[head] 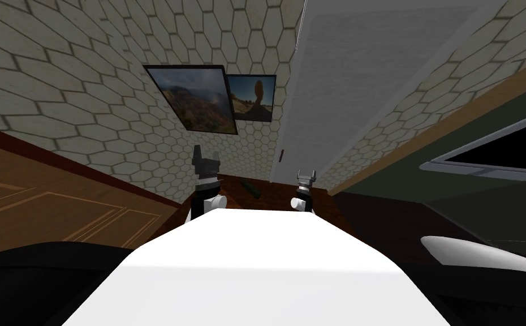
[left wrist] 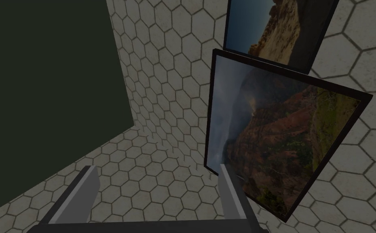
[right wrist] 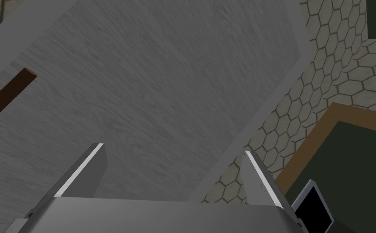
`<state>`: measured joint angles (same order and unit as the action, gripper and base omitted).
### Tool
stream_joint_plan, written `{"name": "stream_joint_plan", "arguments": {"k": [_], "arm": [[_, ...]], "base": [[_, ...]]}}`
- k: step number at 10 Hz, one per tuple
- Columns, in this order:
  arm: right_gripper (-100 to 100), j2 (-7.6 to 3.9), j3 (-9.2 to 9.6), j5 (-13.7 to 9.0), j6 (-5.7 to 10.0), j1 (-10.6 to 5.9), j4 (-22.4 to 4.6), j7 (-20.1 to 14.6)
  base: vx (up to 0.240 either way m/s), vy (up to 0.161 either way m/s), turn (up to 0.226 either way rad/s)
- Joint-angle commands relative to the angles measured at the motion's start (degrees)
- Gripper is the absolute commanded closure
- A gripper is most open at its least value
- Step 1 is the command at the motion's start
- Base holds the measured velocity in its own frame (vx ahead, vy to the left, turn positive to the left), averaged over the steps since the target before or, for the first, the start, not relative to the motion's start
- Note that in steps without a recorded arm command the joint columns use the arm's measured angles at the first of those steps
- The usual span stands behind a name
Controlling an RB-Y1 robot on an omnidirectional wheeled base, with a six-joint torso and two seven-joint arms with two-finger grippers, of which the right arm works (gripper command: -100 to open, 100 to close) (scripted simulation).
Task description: Pull the door open
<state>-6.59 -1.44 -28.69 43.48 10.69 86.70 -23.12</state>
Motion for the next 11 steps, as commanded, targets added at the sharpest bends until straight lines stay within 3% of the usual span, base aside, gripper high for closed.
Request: {"name": "stream_joint_plan", "arguments": {"k": [1, 7, 8, 11], "arm": [[-100, -0.3, 0.19, -1.8, 1.07, -1.19, -2.9, -1.7], [-100, -1.41, 0.77, -9.0, 4.11, -4.97, -12.9, -7.9], [-100, -1.41, 0.77, -9.0, 4.11, -4.97, -12.9, -7.9], [-100, -1.91, 1.06, -12.6, 5.63, -6.85, -17.7, -11.0]], "base": [[-0.004, -0.077, 0.229], [0.004, -0.094, 0.209], [-0.008, -0.071, 0.075], [-0.002, -0.071, 0.187]]}}
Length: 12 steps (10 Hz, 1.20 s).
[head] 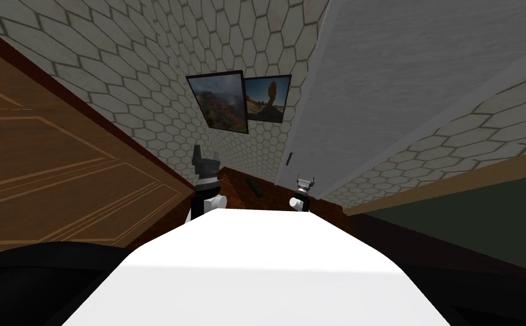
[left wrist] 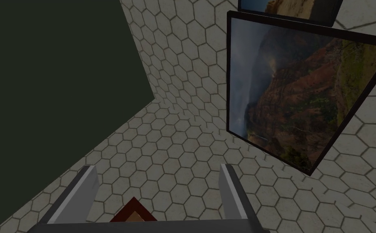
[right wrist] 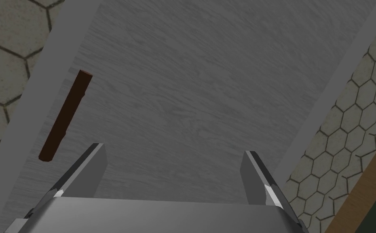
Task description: Pull the door open
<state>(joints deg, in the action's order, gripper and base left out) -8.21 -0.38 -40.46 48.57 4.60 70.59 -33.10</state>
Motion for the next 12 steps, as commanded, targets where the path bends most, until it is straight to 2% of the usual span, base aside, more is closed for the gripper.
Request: {"name": "stream_joint_plan", "arguments": {"k": [1, 12], "arm": [[-100, -0.29, 0.01, -0.8, 0.54, -0.76, -1.7, -1.0], [-100, -1.81, 1.01, -13.1, 5.73, -7.21, -18.5, -11.5]], "base": [[0.004, -0.057, 0.081], [0.0, -0.08, 0.203]]}}
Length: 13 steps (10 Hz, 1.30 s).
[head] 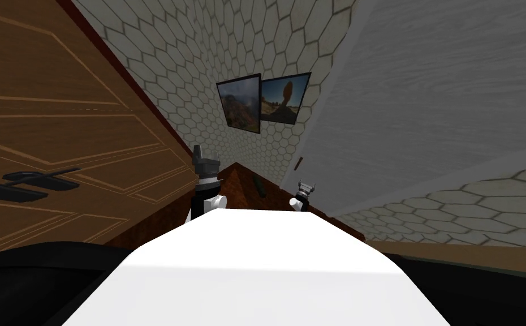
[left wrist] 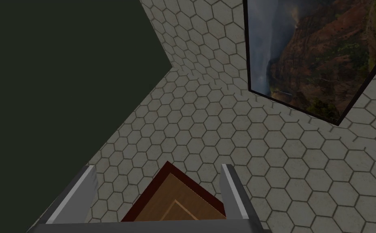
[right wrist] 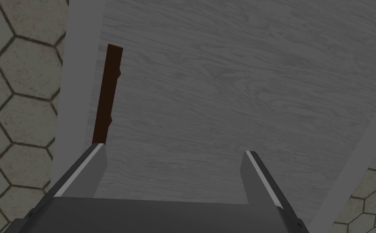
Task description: Pull the door open
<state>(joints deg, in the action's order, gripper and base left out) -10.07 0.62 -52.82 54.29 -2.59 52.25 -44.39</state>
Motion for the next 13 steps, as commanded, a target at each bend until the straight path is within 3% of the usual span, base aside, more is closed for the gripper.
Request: {"name": "stream_joint_plan", "arguments": {"k": [1, 6, 7, 11, 13], "arm": [[-100, -0.06, 0.08, -1.7, 0.43, -0.54, -1.5, -1.1], [-100, -0.57, 0.46, -6.5, 2.44, -3.04, -8.0, -5.2], [-100, -0.74, 0.6, -8.2, 3.16, -3.93, -10.4, -6.6], [-100, -1.04, 0.85, -11.2, 4.45, -5.53, -14.6, -9.3], [-100, -1.29, 1.06, -13.8, 5.54, -6.89, -18.1, -11.5]], "base": [[0.01, -0.084, 0.188], [0.012, -0.069, 0.192], [0.037, -0.087, 0.294], [0.029, -0.08, 0.19], [0.068, -0.094, 0.318]]}}
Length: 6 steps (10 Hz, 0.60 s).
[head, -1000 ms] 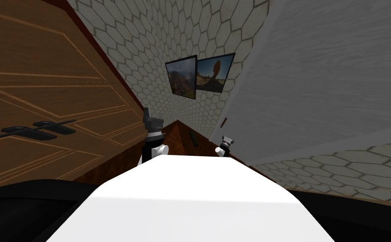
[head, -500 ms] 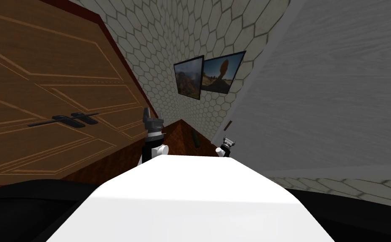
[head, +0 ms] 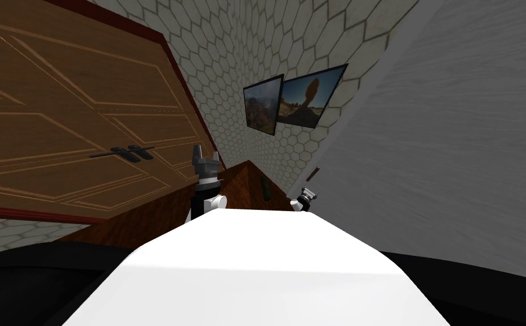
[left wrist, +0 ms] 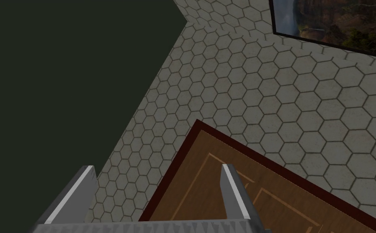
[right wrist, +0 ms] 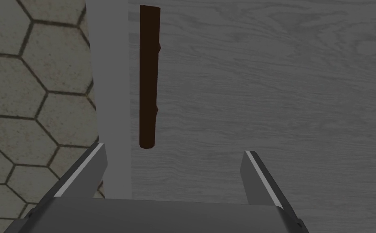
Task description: Pull the door open
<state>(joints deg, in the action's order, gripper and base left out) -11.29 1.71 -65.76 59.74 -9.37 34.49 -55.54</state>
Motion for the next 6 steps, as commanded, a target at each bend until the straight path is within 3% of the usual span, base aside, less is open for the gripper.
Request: {"name": "stream_joint_plan", "arguments": {"k": [1, 4, 6], "arm": [[-100, -0.15, 0.05, -1.8, 0.49, -0.6, -1.6, -1.1], [-100, -0.37, 0.25, -4.4, 1.56, -1.93, -5.1, -3.3], [-100, -0.32, 0.15, -4.3, 1.22, -1.26, -3.7, -2.5]], "base": [[0.107, -0.127, 0.246], [0.14, -0.113, 0.226], [0.078, -0.073, 0.031]]}}
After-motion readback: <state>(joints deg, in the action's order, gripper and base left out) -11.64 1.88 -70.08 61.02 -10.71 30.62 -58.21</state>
